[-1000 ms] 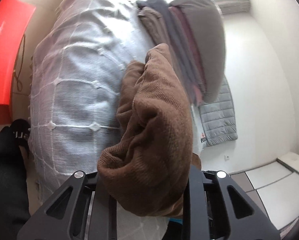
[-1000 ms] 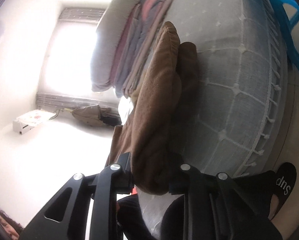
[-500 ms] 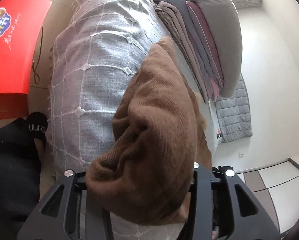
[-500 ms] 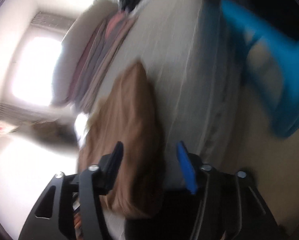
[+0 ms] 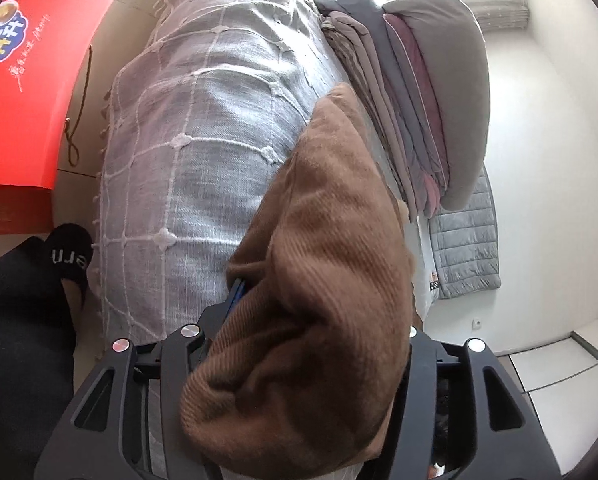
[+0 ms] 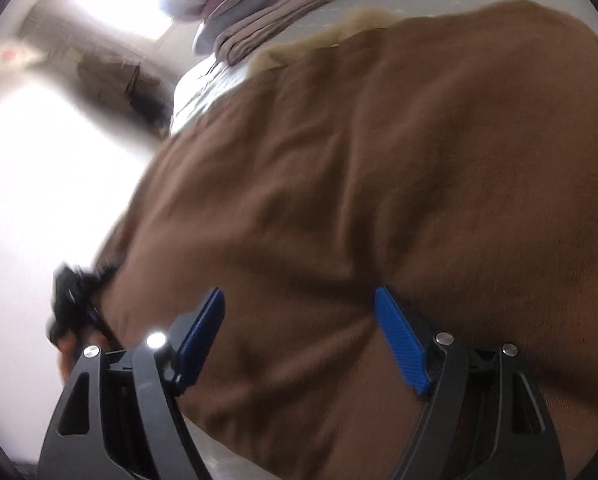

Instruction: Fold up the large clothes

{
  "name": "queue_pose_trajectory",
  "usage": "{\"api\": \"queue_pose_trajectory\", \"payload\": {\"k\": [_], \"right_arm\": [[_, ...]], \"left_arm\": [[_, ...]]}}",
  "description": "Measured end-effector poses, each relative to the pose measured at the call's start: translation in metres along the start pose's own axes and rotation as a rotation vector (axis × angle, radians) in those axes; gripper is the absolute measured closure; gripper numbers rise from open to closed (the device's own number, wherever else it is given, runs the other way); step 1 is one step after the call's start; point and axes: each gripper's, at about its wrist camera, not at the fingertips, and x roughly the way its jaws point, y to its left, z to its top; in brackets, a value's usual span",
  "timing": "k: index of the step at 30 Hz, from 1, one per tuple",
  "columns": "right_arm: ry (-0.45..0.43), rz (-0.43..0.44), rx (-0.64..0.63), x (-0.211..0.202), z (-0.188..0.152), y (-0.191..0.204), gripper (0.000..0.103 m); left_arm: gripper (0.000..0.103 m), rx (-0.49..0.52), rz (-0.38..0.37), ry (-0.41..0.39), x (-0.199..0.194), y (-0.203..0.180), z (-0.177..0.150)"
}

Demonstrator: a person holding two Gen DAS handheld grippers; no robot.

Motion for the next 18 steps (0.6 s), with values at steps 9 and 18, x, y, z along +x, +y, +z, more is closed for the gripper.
{"api": "queue_pose_trajectory", "payload": {"k": [9, 18], "right_arm": [[-0.174, -0.305, -0.270, -0.018, -0.003, 0.047, 0.028], [0.036, 0.282, 0.012, 0.022, 0.029, 0.009, 0.028]], "left_arm": [[0.051, -0.034, -0.017, -0.029, 0.002, 0.010, -0.001], [0.075, 0.043, -0.062, -0.083, -0.013, -0.017, -0.003]]}}
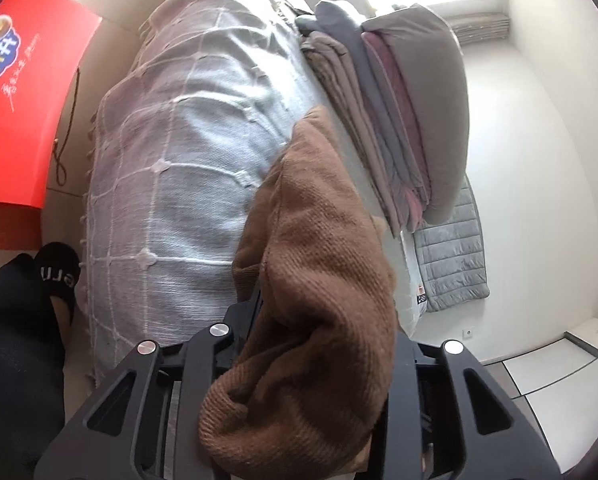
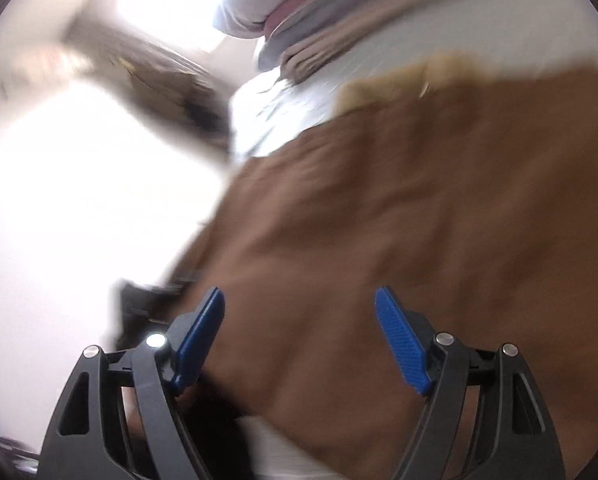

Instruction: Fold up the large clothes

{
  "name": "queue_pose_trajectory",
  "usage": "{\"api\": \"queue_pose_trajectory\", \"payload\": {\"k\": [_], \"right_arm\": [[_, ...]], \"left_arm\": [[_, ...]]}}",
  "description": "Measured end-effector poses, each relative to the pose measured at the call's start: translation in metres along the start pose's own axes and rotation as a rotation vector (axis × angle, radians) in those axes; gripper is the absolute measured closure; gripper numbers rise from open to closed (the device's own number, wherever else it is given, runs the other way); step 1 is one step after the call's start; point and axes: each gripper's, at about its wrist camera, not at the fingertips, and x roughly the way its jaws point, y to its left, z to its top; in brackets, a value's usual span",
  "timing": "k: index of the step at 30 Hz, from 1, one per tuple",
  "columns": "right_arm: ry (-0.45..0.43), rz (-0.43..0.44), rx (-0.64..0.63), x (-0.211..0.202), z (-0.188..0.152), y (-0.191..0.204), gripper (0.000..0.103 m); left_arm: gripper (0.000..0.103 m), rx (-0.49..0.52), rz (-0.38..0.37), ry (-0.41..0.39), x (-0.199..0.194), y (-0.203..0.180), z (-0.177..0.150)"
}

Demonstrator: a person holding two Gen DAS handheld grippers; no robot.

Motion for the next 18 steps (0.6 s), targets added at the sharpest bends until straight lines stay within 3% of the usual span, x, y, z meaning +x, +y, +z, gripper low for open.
{"api": "queue_pose_trajectory", "payload": {"k": [3, 5, 7, 8, 11, 14, 16, 18], "right_arm": [[0.091, 0.027, 0.122, 0.026, -0.001, -0.035, 0.027], [0.048, 0.077, 0.149, 0.019, 0.002, -0.037, 0.027], [-0.011, 0.222, 0.152, 0.005, 0.005, -0.031, 0.027], [-0.011, 0.242, 0.153, 0.004, 0.008, -0.031, 0.026], [0.077, 0.118, 0.161, 0.030, 0.008, -0.044, 0.022], [0.085, 0.045, 0.102, 0.042, 0.011, -0.040, 0.023], [0.087, 0.049, 0.127, 0.039, 0.015, -0.039, 0.023], [0.064, 0.133, 0.166, 0.040, 0.017, -0.045, 0.023]], "left_arm": [[0.075, 0.031, -0.013, -0.011, -0.004, -0.013, 0.000], [0.076, 0.059, -0.017, -0.017, -0.006, -0.024, -0.001], [0.076, 0.087, -0.019, -0.020, -0.008, -0.035, -0.001], [0.076, 0.095, -0.020, -0.022, -0.008, -0.039, -0.001], [0.078, 0.121, -0.037, -0.025, -0.008, -0.053, -0.001], [0.079, 0.191, -0.066, -0.031, -0.008, -0.083, -0.006], [0.079, 0.240, -0.081, -0.035, -0.007, -0.105, -0.010], [0.079, 0.310, -0.098, -0.034, -0.006, -0.135, -0.019]]}}
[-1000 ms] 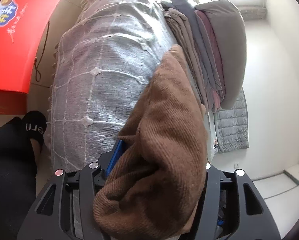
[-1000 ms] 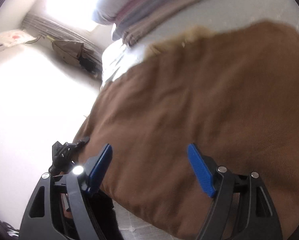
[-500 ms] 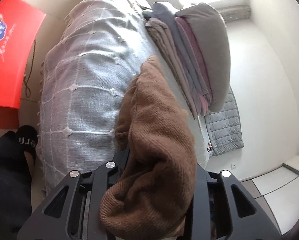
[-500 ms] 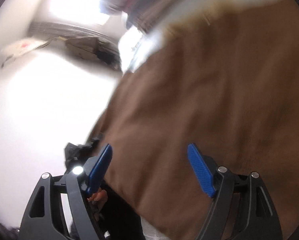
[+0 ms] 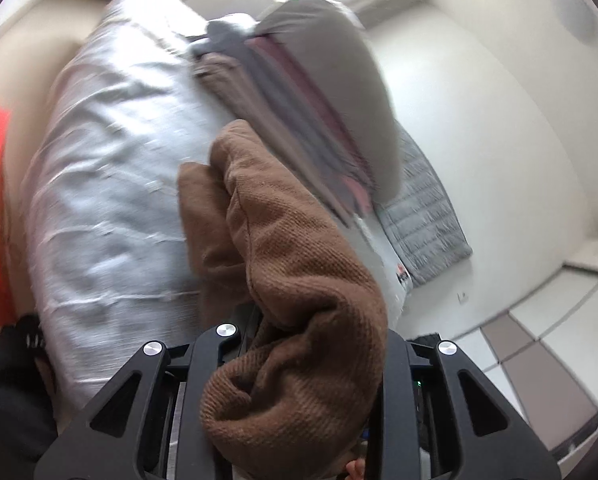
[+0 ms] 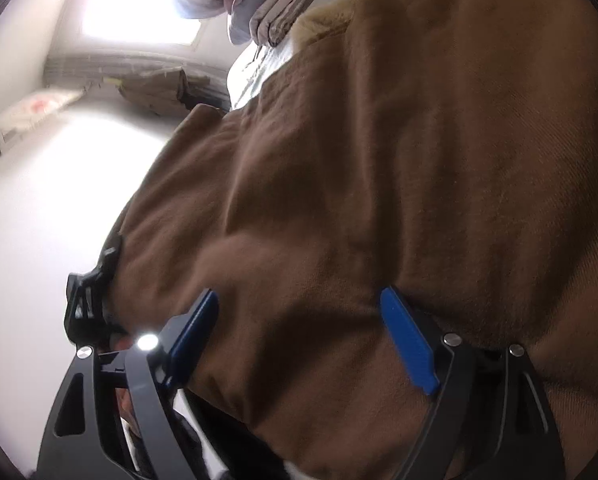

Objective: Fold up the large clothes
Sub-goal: 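Lift the coat bundle with the left gripper while the right gripper holds it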

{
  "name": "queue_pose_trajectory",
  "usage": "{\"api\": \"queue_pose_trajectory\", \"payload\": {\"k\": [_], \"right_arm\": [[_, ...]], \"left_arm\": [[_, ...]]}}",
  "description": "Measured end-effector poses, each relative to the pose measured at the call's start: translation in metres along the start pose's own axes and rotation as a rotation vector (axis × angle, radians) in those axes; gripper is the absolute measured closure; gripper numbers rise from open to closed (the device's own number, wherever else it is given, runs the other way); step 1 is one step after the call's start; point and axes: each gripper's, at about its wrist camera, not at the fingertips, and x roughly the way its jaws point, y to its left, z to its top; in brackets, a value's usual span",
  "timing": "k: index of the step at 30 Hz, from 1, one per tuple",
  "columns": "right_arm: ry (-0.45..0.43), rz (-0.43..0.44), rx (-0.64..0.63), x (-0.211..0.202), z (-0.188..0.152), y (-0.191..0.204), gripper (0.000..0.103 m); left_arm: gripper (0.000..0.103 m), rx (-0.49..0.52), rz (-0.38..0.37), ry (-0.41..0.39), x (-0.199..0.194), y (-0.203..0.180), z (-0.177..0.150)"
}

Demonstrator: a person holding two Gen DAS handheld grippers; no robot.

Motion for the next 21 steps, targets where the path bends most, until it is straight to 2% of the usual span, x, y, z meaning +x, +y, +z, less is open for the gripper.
{"api": "queue_pose_trajectory", "payload": {"k": [1, 6, 9, 11, 16, 17, 21], "right_arm": [[-0.011, 0.067, 0.021, -0.008, 0.001, -0.002, 0.022], [-0.050, 0.102, 0.073, -0.042, 0.002, -0.015, 0.020], [-0.091, 0.128, 0.116, -0.071, 0.001, -0.024, 0.020], [-0.149, 0.148, 0.134, -0.094, 0.000, -0.030, 0.019], [-0.333, 0.218, 0.200, -0.183, -0.003, -0.062, 0.011], [-0.350, 0.238, 0.228, -0.192, -0.003, -0.072, 0.010], [-0.380, 0.344, 0.342, -0.221, -0.007, -0.118, 0.010]], "left_arm": [[0.079, 0.040, -0.010, 0.001, 0.002, -0.016, -0.001], [0.079, 0.218, -0.054, 0.018, 0.019, -0.091, -0.020], [0.079, 0.349, -0.074, 0.050, 0.037, -0.140, -0.045], [0.079, 0.440, -0.085, 0.084, 0.054, -0.169, -0.067], [0.079, 0.597, -0.120, 0.232, 0.122, -0.220, -0.137], [0.079, 0.619, -0.114, 0.260, 0.135, -0.225, -0.147], [0.078, 0.721, -0.026, 0.466, 0.202, -0.230, -0.209]]}}
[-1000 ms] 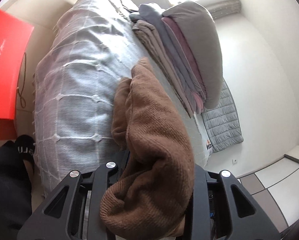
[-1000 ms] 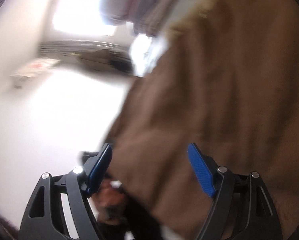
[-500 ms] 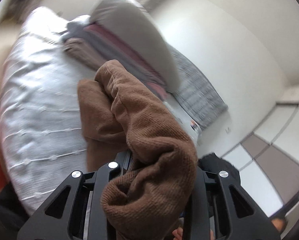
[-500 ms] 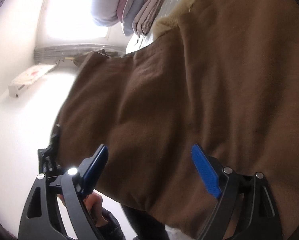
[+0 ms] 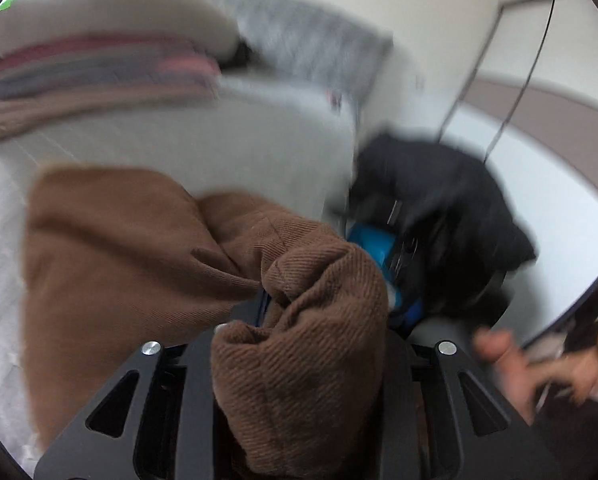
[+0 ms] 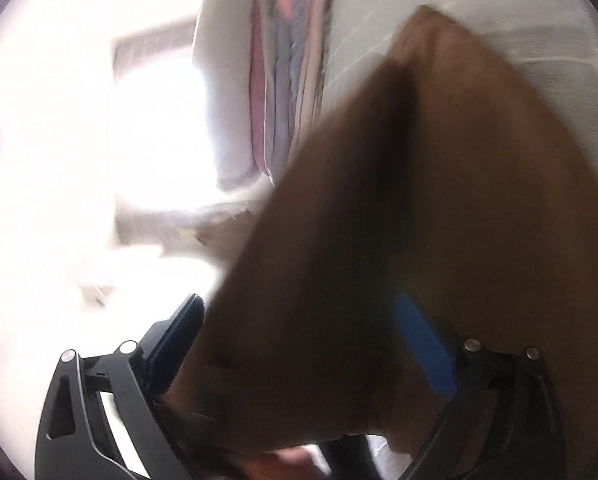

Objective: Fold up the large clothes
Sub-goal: 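Lift the coat bundle with the left gripper while the right gripper holds it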

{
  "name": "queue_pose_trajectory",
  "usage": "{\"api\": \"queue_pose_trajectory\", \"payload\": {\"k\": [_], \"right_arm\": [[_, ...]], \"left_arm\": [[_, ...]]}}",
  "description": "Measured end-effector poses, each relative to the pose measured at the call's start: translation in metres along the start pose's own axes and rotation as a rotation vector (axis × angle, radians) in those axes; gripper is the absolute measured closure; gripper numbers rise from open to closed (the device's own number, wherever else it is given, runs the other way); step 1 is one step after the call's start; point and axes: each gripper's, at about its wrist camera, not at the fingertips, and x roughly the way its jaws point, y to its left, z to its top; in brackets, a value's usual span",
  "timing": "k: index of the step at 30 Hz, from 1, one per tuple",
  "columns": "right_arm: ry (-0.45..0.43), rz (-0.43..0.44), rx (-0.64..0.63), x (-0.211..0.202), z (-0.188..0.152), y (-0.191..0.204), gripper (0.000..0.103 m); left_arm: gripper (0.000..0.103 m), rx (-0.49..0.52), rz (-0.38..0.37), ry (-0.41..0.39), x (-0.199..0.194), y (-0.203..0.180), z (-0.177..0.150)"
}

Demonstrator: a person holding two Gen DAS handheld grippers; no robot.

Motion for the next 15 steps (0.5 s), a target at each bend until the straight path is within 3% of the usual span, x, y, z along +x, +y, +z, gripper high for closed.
{"api": "queue_pose_trajectory", "payload": {"k": [2, 5, 11, 15], "right_arm": [[0.008, 0.023, 0.027, -0.005, 0.004, -0.011, 0.010], [0.050, 0.046, 0.056, 0.012, 0.007, -0.027, 0.010], [0.165, 0.069, 0.033, 0.037, 0.031, -0.020, 0.007], [0.227, 0.112, -0.135, 0.047, 0.030, 0.027, 0.006]], "left_arm": [[0.073, 0.053, 0.025, 0.056, 0.021, -0.015, -0.010], [0.070, 0.123, 0.052, 0.080, 0.029, -0.030, -0.023], [0.070, 0.140, 0.041, 0.052, 0.017, -0.034, -0.028], [0.074, 0.186, 0.011, -0.037, 0.003, -0.061, -0.011]]}}
